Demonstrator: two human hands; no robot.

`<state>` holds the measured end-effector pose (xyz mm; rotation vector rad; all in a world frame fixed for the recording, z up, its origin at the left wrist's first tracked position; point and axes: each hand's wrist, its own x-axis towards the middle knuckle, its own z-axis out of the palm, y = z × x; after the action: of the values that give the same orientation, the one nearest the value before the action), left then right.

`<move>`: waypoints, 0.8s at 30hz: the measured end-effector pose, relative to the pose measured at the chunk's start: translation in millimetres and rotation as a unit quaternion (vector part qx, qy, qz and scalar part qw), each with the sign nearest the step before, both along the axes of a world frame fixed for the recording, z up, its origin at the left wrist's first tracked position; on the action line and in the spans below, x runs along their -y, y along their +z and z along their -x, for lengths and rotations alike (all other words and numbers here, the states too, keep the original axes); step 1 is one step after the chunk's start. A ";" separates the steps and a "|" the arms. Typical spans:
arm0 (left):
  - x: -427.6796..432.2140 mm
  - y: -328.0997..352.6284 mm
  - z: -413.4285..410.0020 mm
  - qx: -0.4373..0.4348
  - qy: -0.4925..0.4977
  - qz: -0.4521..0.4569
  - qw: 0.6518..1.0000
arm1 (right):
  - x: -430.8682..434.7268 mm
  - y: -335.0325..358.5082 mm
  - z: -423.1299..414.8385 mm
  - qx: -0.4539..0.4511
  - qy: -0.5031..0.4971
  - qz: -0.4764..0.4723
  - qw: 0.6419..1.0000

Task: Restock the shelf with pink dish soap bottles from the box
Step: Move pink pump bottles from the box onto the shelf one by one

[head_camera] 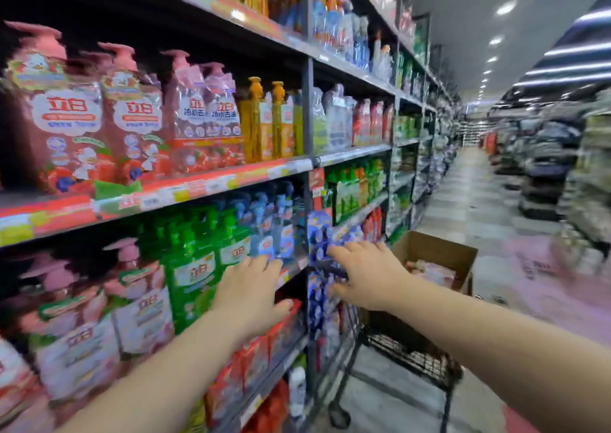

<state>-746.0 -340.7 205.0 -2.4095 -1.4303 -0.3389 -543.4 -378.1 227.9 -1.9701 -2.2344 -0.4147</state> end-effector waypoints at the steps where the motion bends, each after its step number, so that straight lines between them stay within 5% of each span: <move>1: 1.9 -5.1 -28.6 0.002 -0.016 0.009 1.000 | 6.7 -5.2 -26.1 -0.002 -0.019 0.002 1.000; 14: 22.5 -70.9 -308.3 -0.019 -0.170 0.102 0.980 | 84.8 -66.2 -279.3 -0.057 -0.219 0.087 0.970; 24: -34.3 -104.3 -457.6 -0.011 -0.246 0.155 0.957 | 48.8 -90.3 -402.0 -0.062 -0.286 0.093 0.952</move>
<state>-288.5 -306.4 100.7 -3.0050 -0.9056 -0.2073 -141.4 -426.9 137.6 -2.6510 -1.6455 -0.1267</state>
